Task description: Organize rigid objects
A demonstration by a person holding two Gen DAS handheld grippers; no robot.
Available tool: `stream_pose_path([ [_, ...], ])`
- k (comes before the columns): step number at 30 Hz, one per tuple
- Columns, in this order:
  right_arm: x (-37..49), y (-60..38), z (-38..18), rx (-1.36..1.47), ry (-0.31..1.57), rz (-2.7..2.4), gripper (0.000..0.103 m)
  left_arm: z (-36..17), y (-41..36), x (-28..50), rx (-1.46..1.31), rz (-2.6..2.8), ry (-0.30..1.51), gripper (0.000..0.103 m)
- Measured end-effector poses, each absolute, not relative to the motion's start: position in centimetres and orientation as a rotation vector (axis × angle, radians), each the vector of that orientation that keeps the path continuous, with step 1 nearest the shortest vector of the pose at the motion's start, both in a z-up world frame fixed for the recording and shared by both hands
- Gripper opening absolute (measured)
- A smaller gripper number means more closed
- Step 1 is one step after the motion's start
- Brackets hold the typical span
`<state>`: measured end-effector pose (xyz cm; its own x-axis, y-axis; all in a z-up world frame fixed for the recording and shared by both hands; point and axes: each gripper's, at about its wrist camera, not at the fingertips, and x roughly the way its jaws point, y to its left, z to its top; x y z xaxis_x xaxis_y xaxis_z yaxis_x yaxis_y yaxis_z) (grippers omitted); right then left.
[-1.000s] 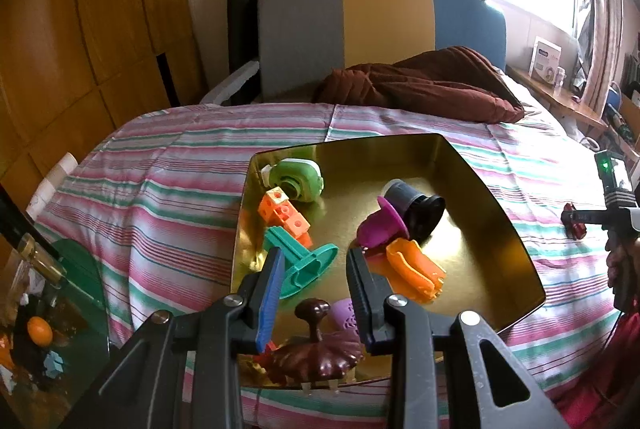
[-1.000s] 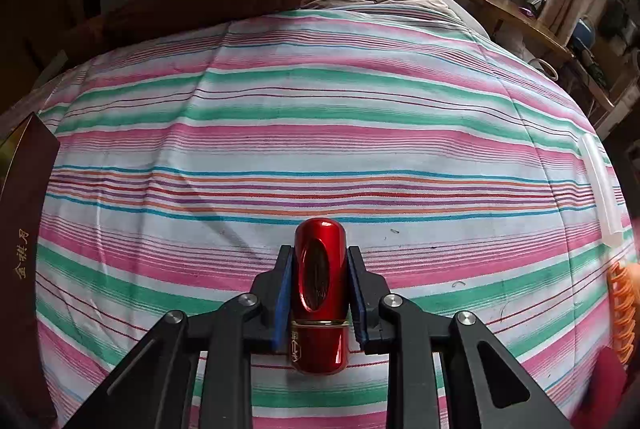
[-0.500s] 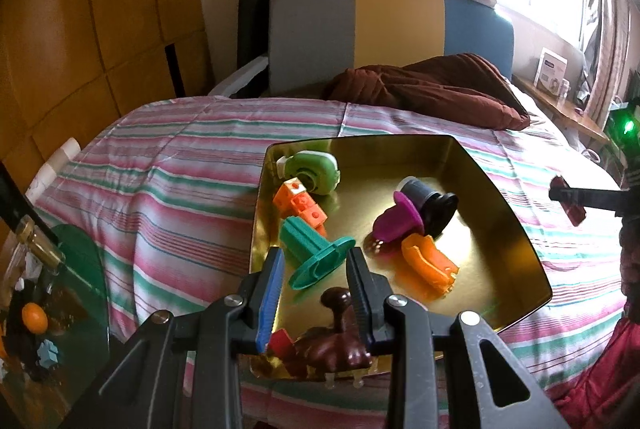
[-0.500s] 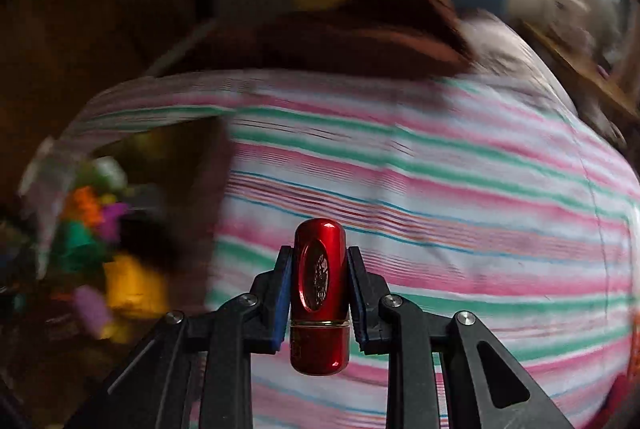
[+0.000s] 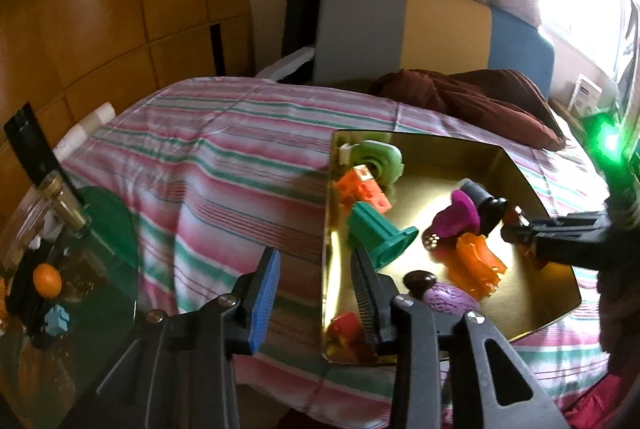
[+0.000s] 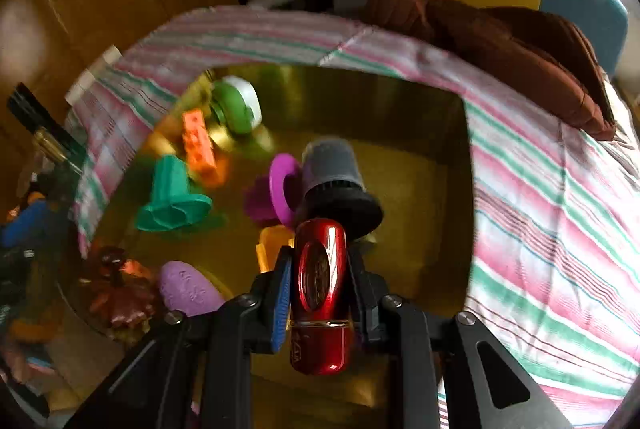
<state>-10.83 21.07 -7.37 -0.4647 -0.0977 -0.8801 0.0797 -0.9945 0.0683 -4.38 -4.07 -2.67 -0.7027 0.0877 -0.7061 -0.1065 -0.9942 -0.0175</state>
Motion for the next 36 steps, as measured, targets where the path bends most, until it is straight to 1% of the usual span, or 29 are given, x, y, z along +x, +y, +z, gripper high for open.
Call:
stream_pose_path([
  [6, -11.8, 20.4, -9.6, 1.641, 0.032, -2.643, 0.026, -2.0, -4.1, -4.2, -1.130, 2.847, 0.028, 0.039],
  [7, -11.8, 20.4, -9.9, 1.647, 0.049, -2.652, 0.027, -1.8, -4.0, -4.0, -1.108, 2.855, 0.028, 0.042],
  [8, -11.7, 20.5, -10.0, 1.645, 0.054, -2.659, 0.035, -1.6, -4.0, -3.9, -1.093, 2.858, 0.024, 0.044],
  [9, -11.5, 20.5, -10.0, 1.634, 0.049, -2.668, 0.048, -1.3, -3.9, -3.8, -1.080, 2.855, 0.015, 0.046],
  [11, -10.7, 20.7, -9.2, 1.576, 0.040, -2.707, 0.058, -0.9, -3.8, -3.7, -1.065, 2.871, 0.008, 0.046],
  [13, -9.6, 20.7, -7.9, 1.496, 0.031, -2.754, 0.058, -0.4, -3.4, -3.5, -1.059, 2.926, 0.045, 0.047],
  [16, -7.7, 20.5, -5.9, 1.381, 0.002, -2.822, 0.066, 0.2, -2.6, -3.0, -1.029, 2.997, 0.108, 0.047],
  [18, -6.4, 20.1, -4.9, 1.311, -0.022, -2.857, 0.071, 0.4, -2.4, -2.6, -1.015, 2.992, 0.107, 0.047],
  [24, -2.7, 18.6, -4.1, 1.209, -0.037, -2.918, 0.071, 0.1, -1.8, -1.9, -1.065, 2.932, 0.058, 0.047],
  [36, 0.1, 18.0, -3.9, 1.168, -0.070, -2.964, 0.072, 0.5, -0.2, -0.2, -0.957, 2.944, 0.127, 0.047],
])
